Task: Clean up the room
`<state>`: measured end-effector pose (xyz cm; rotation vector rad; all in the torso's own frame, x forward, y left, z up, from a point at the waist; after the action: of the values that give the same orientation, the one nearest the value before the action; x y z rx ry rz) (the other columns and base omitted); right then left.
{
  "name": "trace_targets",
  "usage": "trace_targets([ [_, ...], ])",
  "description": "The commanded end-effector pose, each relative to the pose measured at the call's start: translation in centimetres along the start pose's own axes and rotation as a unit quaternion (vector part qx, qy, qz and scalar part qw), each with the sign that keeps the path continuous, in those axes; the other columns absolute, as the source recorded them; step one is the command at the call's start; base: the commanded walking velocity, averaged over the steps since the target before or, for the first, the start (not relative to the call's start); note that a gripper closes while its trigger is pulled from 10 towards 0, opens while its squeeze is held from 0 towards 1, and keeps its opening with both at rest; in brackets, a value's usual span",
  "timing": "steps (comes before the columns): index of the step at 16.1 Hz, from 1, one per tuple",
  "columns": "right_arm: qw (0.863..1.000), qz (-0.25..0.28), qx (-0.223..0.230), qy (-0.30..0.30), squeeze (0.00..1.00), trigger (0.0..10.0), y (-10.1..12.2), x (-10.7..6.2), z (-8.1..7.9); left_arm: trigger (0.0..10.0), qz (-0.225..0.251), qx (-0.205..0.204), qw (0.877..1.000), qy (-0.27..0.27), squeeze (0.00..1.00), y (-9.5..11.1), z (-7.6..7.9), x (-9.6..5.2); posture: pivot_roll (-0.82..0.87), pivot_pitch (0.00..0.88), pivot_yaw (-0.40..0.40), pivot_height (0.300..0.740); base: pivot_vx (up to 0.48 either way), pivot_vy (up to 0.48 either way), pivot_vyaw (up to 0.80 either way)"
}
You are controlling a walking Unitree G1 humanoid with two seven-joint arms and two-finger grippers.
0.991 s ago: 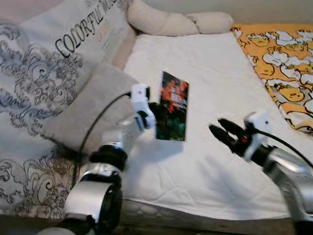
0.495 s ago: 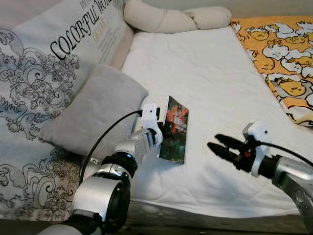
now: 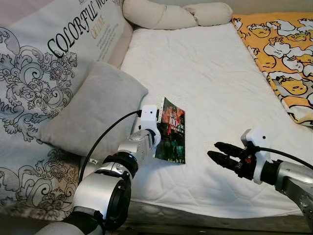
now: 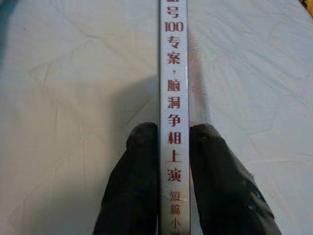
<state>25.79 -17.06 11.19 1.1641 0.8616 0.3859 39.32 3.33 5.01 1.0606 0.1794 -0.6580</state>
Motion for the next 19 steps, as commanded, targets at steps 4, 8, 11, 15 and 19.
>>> trace_targets([
  [4,1.0,0.003,-0.011,0.008,0.0,10.0,0.6,0.1,-0.2,10.0,0.009,0.022,1.0,0.011,1.0,0.7,-0.7,-0.1,-0.24,0.064,0.098,0.74,0.0,0.0,0.0],
  [8,1.0,0.003,-0.01,0.008,0.0,10.0,0.6,0.1,-0.2,10.0,0.015,0.028,0.999,0.022,1.0,1.2,-1.5,-0.3,-0.24,0.062,0.1,0.74,0.0,0.0,0.0],
  [11,1.0,0.001,-0.011,0.008,0.0,10.0,0.6,0.2,-0.2,10.0,0.017,0.037,0.999,0.025,1.0,1.6,-1.7,-0.4,-0.24,0.055,0.105,0.74,0.0,0.0,0.0],
  [15,1.0,0.002,-0.014,0.007,0.0,10.0,0.6,0.3,0.0,10.0,0.019,0.046,0.998,0.039,1.0,1.8,-2.9,-0.7,-0.24,0.042,0.106,0.74,0.0,0.0,0.0],
  [19,1.0,0.008,-0.023,0.003,0.0,10.0,0.9,0.9,0.7,10.0,0.023,0.079,0.995,0.052,1.0,2.4,-4.6,-1.3,-0.23,0.007,0.098,0.74,0.0,0.0,0.0],
])
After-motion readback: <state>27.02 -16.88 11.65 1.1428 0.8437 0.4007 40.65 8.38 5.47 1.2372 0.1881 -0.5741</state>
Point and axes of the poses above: a point about 5 cm out from each wrist's last joint towards the gripper, its own x axis pointing out of the wrist towards the gripper, its own y axis along the axis of the wrist's last joint, z = x × y, the point moved 5 cm from there along x, pointing out of the wrist towards the gripper, and after that the axes turned 15 degrees about -x, right-handed, at the moved point
